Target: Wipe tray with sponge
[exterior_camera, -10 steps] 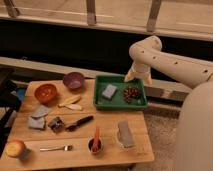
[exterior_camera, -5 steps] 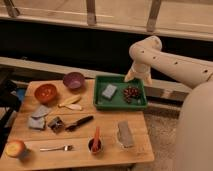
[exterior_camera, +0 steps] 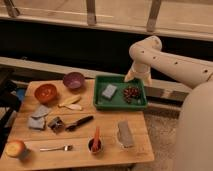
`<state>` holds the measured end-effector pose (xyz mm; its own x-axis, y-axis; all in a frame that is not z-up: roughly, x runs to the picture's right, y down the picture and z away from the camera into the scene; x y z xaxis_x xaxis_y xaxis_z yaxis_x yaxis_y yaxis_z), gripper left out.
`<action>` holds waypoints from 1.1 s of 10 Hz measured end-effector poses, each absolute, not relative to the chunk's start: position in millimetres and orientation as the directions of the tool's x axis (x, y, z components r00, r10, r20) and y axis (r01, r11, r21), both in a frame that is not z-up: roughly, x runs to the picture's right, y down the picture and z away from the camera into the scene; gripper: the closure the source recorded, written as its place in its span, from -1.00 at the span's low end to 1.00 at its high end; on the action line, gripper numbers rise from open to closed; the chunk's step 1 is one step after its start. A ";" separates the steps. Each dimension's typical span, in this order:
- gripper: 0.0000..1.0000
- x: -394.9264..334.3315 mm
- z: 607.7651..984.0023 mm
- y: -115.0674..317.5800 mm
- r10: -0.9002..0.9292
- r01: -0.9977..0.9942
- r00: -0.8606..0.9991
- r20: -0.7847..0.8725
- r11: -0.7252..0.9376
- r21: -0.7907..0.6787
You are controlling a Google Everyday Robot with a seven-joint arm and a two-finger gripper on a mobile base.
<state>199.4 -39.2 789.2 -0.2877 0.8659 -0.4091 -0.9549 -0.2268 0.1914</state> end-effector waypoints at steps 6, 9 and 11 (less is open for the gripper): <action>-0.57 199.4 789.2 -39.2 0.866 -0.955 -0.288 -0.409 -0.227 0.191; -0.57 197.4 790.2 -39.4 0.878 -0.959 -0.271 -0.394 -0.211 0.189; -0.57 178.8 795.5 -43.3 0.894 -0.966 -0.246 -0.374 -0.195 0.170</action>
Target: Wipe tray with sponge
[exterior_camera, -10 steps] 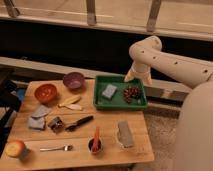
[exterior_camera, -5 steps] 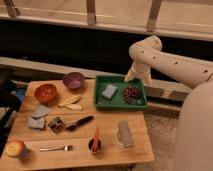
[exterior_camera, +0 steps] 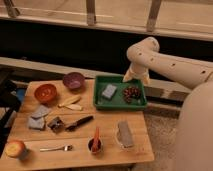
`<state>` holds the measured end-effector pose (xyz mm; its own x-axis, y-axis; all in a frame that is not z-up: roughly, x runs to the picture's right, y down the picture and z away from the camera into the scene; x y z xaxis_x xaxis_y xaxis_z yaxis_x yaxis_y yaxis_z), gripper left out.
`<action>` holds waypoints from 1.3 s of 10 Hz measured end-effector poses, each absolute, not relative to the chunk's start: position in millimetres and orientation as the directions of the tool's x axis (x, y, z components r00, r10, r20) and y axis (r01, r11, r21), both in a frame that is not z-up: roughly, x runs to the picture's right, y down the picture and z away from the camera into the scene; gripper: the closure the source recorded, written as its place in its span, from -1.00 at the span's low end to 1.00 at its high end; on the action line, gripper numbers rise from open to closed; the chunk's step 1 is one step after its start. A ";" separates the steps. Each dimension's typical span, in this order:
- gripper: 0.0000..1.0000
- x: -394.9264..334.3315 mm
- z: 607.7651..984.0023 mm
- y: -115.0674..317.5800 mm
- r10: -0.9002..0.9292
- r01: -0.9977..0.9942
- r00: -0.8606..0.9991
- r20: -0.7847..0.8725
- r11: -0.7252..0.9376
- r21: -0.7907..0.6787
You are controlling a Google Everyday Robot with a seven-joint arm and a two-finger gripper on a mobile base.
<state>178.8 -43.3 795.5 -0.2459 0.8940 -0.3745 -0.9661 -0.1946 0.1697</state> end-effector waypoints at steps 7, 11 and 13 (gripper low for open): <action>-0.57 87.7 827.7 -54.7 0.875 -0.950 -0.299 -0.382 -0.311 0.032; -0.57 83.2 828.3 -54.2 0.870 -0.948 -0.301 -0.391 -0.318 0.023; -0.57 71.2 840.1 -46.7 0.864 -0.953 -0.282 -0.416 -0.303 0.016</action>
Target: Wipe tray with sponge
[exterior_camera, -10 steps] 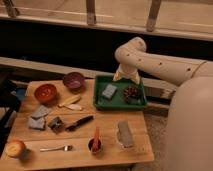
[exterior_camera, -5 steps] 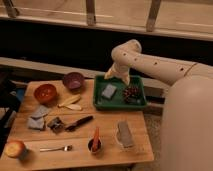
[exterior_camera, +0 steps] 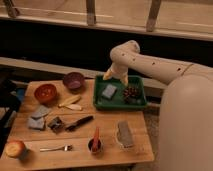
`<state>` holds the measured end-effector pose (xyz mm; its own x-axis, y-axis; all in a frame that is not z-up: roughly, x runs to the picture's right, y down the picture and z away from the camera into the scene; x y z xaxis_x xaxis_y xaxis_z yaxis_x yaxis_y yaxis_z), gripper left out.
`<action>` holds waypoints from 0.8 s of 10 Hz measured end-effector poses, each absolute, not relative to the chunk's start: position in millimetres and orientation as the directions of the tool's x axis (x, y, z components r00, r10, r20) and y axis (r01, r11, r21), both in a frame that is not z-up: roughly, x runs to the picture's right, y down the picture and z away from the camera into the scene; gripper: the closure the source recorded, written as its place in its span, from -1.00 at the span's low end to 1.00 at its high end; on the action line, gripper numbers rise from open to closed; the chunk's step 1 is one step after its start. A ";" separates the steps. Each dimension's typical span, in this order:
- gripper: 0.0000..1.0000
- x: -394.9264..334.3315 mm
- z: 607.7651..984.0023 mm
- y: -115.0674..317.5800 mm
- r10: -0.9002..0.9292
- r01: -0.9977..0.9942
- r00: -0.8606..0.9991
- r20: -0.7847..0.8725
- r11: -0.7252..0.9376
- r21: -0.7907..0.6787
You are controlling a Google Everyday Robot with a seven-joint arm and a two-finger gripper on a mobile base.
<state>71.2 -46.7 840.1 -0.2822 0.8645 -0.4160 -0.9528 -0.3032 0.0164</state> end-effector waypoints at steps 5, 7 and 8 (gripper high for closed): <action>-0.57 37.2 899.6 -37.0 0.856 -0.958 -0.260 -0.447 -0.288 0.005; -0.57 50.1 910.0 -42.0 0.822 -0.928 -0.335 -0.460 -0.371 0.014; -0.57 52.9 912.3 -43.0 0.811 -0.919 -0.355 -0.465 -0.393 0.016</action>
<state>52.9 -43.0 912.3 -0.3553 0.8110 -0.4648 -0.9192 -0.3934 0.0161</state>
